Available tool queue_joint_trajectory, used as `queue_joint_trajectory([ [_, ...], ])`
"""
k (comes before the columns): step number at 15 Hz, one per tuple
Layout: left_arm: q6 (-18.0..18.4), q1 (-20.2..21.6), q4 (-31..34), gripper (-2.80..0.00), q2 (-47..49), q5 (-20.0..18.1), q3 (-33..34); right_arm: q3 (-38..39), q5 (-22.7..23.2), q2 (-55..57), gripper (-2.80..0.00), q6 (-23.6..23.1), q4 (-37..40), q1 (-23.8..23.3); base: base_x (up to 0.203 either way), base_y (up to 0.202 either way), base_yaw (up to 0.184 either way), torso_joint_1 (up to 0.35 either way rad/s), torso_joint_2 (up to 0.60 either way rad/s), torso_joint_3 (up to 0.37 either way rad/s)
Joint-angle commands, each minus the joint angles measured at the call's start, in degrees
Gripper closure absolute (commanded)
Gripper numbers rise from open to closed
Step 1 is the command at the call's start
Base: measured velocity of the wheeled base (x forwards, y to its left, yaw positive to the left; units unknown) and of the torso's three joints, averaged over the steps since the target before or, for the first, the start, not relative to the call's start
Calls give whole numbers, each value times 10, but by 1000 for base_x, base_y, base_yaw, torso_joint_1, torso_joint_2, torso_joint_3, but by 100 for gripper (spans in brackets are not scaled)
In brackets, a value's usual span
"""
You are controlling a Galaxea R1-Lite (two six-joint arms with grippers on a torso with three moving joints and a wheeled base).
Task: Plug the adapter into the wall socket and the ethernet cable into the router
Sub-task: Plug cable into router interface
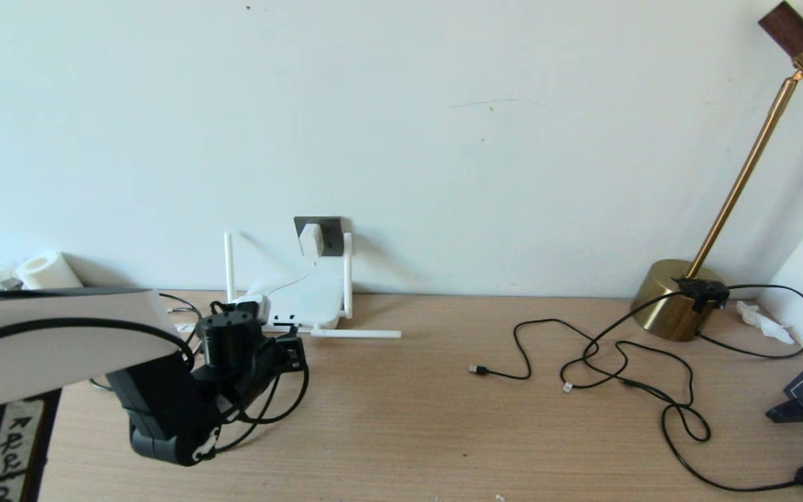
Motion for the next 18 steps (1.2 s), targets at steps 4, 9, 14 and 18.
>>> queue_joint_trajectory([
  [4,0,0,-2,0,1,2,-7,0,1,1,-280,0,1,0,0,0,0,0,0,0],
  [9,8,0,-2,0,4,2,-7,0,1,1,-280,0,1,0,0,0,0,0,0,0],
  [14,8,0,-2,0,4,3,-8,0,1,1,-280,0,1,0,0,0,0,0,0,0],
  [18,21,0,-2,0,5,3,-11,0,1,1,-280,0,1,0,0,0,0,0,0,0],
])
